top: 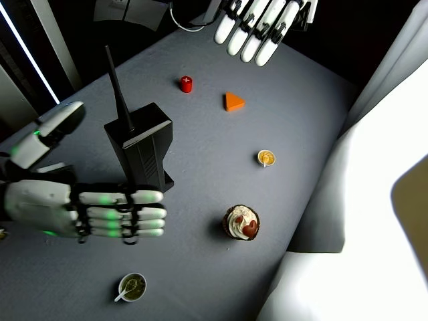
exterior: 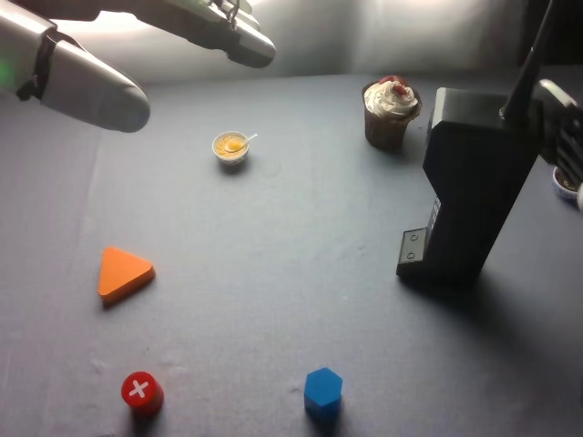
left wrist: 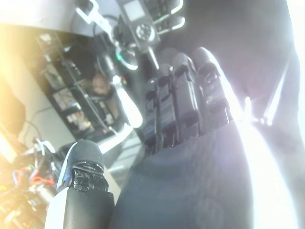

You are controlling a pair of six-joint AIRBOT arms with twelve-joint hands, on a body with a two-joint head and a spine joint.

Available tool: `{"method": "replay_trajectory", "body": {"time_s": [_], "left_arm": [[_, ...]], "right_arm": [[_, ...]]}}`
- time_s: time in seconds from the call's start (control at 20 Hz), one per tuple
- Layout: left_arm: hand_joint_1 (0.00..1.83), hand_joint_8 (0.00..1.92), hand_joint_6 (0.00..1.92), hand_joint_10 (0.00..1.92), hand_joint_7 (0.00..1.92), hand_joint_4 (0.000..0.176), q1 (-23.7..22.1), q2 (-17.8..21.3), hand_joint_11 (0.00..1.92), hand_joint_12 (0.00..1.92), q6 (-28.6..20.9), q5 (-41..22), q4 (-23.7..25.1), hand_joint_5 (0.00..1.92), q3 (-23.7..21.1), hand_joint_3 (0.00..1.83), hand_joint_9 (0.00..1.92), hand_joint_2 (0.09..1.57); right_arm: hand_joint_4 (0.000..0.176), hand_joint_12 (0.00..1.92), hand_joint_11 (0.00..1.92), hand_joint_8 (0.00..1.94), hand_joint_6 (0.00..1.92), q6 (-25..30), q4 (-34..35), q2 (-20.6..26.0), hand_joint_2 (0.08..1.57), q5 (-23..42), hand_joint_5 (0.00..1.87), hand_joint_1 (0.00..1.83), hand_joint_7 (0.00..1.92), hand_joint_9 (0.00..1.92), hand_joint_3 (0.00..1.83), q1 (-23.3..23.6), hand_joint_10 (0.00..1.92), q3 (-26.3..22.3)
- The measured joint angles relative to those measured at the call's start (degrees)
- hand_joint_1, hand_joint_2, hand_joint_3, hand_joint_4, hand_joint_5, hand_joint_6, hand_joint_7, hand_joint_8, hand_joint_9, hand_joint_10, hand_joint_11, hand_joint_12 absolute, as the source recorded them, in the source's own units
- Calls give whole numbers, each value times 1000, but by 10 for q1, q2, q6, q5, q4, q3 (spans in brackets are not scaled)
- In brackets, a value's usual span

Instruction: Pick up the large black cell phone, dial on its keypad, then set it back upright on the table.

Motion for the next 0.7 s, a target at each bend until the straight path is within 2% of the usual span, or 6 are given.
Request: {"method": "replay_trajectory", "body": {"time_s": [0.2,0.35,0.4,0.5,0.55,0.7], "left_arm": [[0,5,4,10,348,0,8,1,0,496,0,0,-4,290,0,0,283,1215],[0,9,3,11,361,0,8,2,0,493,0,0,-3,275,0,1,290,1220],[0,4,2,2,355,0,8,2,0,502,0,0,-4,286,0,0,284,1217],[0,0,2,1,335,0,8,2,0,456,0,1,-2,287,0,0,266,1212],[0,1,1,4,329,0,9,2,0,489,0,1,-3,286,0,0,276,1209],[0,4,5,7,342,0,9,2,0,596,0,1,-3,268,4,0,300,1210]], "right_arm": [[103,0,0,0,0,-4,-2,45,853,43,0,185,0,0,20,-78,0,-50],[102,0,0,0,0,-4,0,83,857,76,0,172,0,0,18,-120,0,-93],[95,0,0,0,0,-3,15,102,862,92,0,205,0,0,18,-140,0,-115],[99,0,0,0,0,-3,49,123,848,95,0,236,0,0,8,-165,0,-143],[101,0,0,0,0,-3,83,146,837,95,0,236,0,0,2,-198,0,-172],[101,0,0,0,0,26,87,181,857,94,0,222,0,0,11,-251,0,-218]]}}
